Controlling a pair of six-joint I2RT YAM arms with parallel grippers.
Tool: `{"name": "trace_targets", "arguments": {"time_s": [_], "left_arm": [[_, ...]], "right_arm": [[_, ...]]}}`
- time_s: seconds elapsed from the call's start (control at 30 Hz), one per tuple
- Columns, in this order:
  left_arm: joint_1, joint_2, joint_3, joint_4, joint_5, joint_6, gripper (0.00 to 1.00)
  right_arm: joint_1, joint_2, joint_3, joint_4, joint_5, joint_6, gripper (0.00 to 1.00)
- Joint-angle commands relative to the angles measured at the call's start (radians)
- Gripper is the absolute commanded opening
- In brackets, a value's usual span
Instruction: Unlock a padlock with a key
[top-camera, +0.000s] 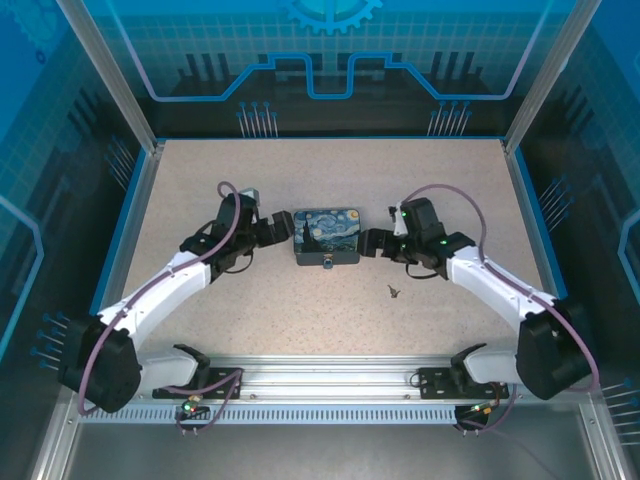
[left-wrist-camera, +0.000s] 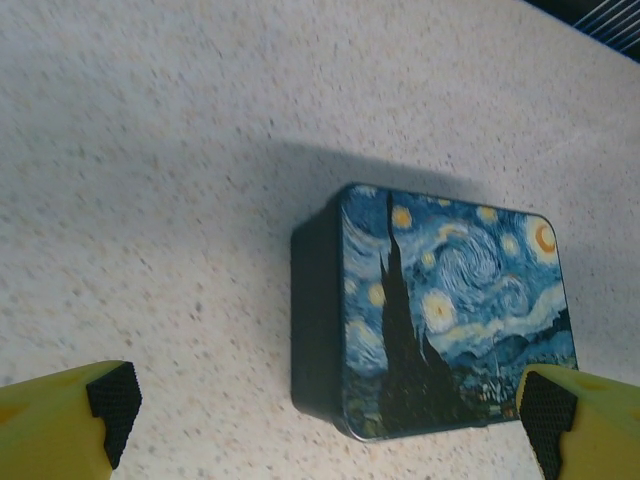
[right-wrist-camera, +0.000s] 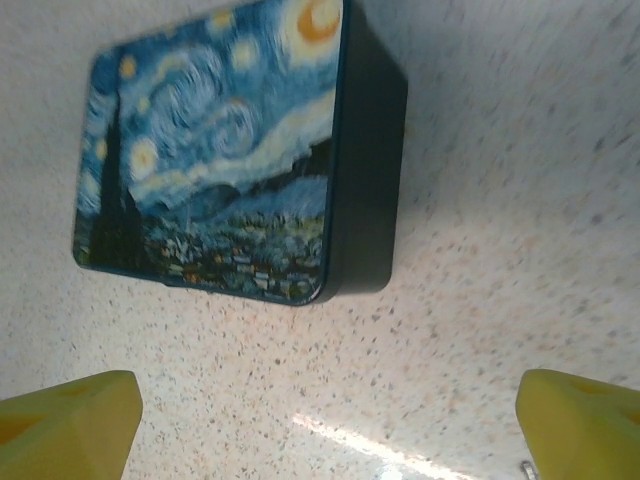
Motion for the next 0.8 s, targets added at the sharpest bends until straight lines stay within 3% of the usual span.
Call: {"name": "trace_targets", "arguments": {"time_s": [0.0, 0.33, 0.77], "left_arm": [[-0.032, 0.037, 0.022, -0.044, 0.005, -0.087, 0.99], [-0.088, 0.095, -0.025, 0.059, 0.066, -0.112, 0.99], [-0.089, 0.275, 0.046, 0.174, 0.129, -0.122, 0.99]], "right_arm": [[0.045, 0.051, 0.008, 0.024, -0.028, 0.087, 0.97], [0.125, 0.159, 0.035, 0.093, -0.063, 0.165, 0.96], [0.14, 0.388, 0.239, 0.135, -0.101, 0.189, 0.94]]}}
